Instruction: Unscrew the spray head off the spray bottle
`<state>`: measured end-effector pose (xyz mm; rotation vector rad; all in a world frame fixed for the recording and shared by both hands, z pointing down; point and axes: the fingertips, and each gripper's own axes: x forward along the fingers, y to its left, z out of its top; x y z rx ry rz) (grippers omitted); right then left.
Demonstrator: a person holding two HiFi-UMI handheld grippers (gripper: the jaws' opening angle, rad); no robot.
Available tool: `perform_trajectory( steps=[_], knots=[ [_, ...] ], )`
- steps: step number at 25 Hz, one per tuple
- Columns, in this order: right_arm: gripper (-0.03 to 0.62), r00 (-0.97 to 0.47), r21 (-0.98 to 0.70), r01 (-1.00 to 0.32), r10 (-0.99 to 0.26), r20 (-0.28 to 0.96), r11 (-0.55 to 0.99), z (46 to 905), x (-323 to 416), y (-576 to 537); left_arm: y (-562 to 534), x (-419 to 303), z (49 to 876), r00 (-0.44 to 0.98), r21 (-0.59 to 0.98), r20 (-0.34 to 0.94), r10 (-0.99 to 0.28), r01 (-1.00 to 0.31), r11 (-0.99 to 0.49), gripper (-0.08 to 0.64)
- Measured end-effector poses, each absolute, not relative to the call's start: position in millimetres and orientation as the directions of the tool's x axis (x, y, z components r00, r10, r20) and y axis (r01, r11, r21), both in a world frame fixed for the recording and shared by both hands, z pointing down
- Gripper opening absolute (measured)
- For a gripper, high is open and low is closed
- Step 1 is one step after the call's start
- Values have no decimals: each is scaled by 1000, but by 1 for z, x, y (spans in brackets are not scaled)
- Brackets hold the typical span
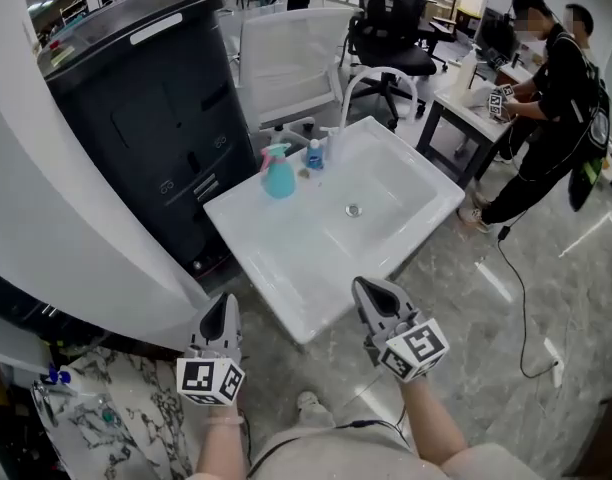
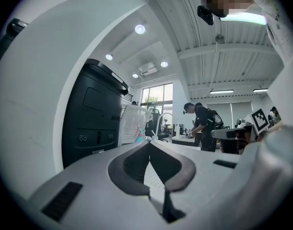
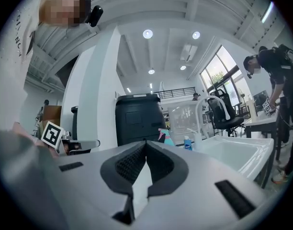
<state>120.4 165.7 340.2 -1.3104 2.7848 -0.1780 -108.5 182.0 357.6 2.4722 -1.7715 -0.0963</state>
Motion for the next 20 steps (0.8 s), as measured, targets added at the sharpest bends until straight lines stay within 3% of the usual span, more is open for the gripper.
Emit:
perform_trajectory(
  steps=[20],
  knots=[
    [5,-724,-108,-688,-688,42,717,346,106,26,58,-88,365,323,151,2,-946,-936,-319,6]
  ],
)
